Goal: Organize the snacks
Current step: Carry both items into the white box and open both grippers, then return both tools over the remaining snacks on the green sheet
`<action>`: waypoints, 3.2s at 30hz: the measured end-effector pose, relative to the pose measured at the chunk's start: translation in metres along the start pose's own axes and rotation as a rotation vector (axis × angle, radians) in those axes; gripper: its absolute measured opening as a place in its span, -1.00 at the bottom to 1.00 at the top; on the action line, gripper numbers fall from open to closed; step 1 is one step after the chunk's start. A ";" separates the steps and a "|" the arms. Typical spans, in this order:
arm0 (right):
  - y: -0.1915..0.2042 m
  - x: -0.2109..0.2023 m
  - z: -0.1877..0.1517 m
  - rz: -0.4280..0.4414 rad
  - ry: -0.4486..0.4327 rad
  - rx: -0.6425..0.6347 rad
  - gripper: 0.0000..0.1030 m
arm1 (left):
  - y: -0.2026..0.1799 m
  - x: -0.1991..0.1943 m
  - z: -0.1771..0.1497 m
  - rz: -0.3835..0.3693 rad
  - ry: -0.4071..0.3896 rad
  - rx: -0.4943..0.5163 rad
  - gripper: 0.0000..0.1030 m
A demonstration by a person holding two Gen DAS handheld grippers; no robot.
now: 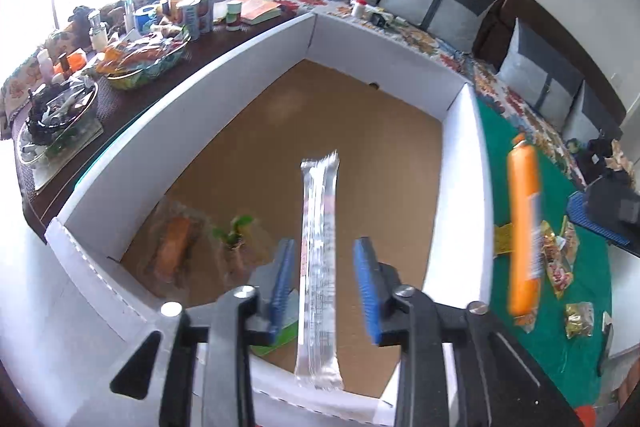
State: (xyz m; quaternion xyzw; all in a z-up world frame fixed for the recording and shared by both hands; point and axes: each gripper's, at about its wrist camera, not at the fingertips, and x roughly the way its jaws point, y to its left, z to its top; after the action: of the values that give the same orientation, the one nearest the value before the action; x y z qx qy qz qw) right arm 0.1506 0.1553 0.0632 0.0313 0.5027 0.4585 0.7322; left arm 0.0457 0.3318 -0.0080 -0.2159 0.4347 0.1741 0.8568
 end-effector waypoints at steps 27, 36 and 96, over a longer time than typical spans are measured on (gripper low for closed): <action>-0.279 -0.218 -0.299 -0.800 -0.334 0.328 0.25 | -0.237 0.045 -0.137 -0.199 0.099 0.392 0.83; -0.298 -0.213 -0.296 -0.780 -0.325 0.373 0.34 | -0.208 0.073 -0.142 -0.086 0.082 0.368 0.83; -0.303 -0.174 -0.295 -0.818 -0.209 0.324 0.68 | -0.224 0.081 -0.146 -0.115 0.116 0.452 0.92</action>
State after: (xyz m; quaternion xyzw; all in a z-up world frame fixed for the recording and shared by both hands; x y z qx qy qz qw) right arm 0.1060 -0.2641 -0.1127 -0.0094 0.4623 0.0413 0.8857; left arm 0.1022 0.0749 -0.1032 -0.0527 0.4981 0.0104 0.8654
